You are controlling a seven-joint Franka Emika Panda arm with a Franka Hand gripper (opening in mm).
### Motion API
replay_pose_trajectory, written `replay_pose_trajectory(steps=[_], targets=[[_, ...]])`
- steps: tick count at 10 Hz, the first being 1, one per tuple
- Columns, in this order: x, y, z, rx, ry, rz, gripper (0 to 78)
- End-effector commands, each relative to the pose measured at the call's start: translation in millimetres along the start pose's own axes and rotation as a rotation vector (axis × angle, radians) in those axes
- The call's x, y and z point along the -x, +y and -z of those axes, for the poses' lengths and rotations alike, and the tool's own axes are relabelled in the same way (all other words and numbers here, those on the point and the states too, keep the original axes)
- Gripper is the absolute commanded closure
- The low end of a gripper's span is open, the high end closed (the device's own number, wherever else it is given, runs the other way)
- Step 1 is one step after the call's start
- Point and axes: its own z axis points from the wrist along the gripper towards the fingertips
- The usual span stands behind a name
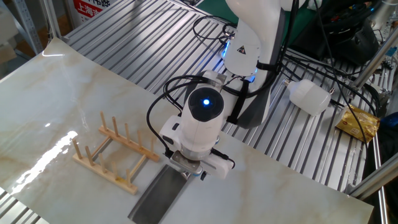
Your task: Put the knife on the knife rack
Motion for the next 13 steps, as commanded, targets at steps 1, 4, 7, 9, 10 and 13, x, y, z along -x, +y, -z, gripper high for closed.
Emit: replay_pose_trajectory(steps=[1,4,7,9,10,13], targets=[[-2.6,-0.5,-1.4,0.002,0.006,-0.006,0.2],[-6.2,-0.1,-3.2,-0.002,0.004,-0.042,0.2],[-6.1,-1.6,-4.1,0.009,0.006,-0.047,0.2],[-7.0,-1.7,-5.5,0.01,0.006,-0.042,0.2],[-8.1,-1.7,-7.3,0.01,0.005,-0.042,0.2],[-8.6,-1.3,-13.4,0.01,-0.001,-0.04,0.2]])
